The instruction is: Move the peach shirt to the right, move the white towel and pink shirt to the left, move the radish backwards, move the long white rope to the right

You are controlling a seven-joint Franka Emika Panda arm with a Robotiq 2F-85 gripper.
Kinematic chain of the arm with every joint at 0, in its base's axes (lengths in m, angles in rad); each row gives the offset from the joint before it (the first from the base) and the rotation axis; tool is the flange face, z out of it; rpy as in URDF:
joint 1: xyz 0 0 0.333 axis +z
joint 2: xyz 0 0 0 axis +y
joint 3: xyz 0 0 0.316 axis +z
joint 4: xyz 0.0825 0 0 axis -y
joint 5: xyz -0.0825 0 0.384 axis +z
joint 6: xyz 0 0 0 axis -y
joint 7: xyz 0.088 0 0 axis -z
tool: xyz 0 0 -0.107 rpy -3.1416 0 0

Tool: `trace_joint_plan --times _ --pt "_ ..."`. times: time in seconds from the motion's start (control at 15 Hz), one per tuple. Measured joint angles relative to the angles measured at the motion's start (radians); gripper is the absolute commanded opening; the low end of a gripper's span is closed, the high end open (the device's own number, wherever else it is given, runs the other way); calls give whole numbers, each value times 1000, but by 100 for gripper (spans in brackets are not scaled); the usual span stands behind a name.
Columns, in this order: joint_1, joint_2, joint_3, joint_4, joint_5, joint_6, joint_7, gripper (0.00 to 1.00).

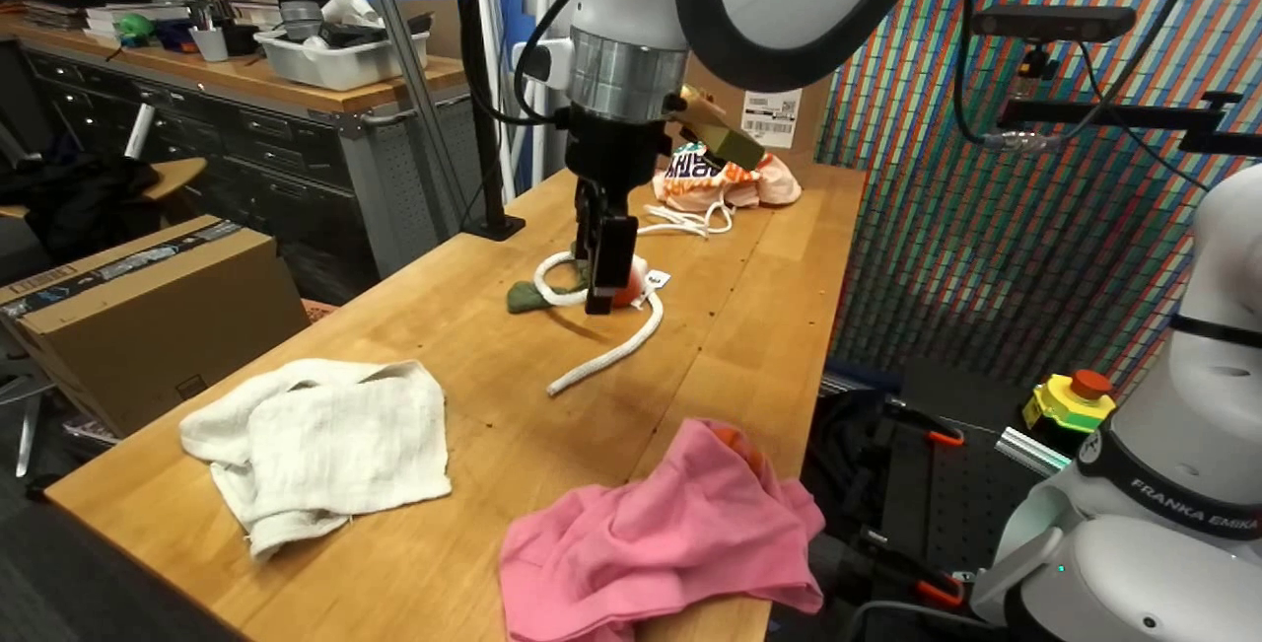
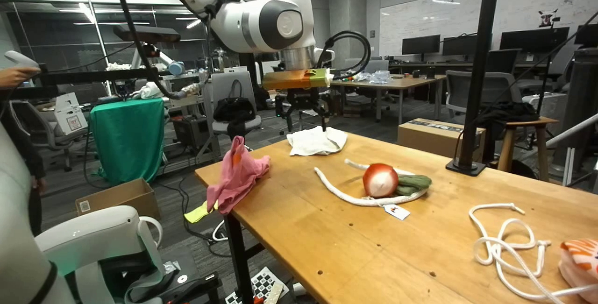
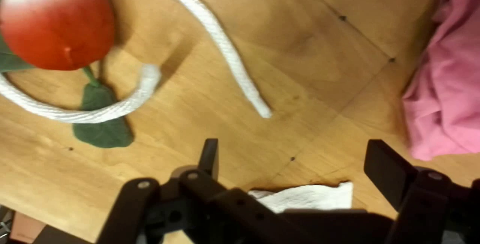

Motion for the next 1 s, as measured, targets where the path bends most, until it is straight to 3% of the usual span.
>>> trace_joint_plan --times 0.53,1.0 --pt "-88 96 -74 -62 -235 281 142 100" --pt "-111 187 -133 -53 -368 340 267 100"
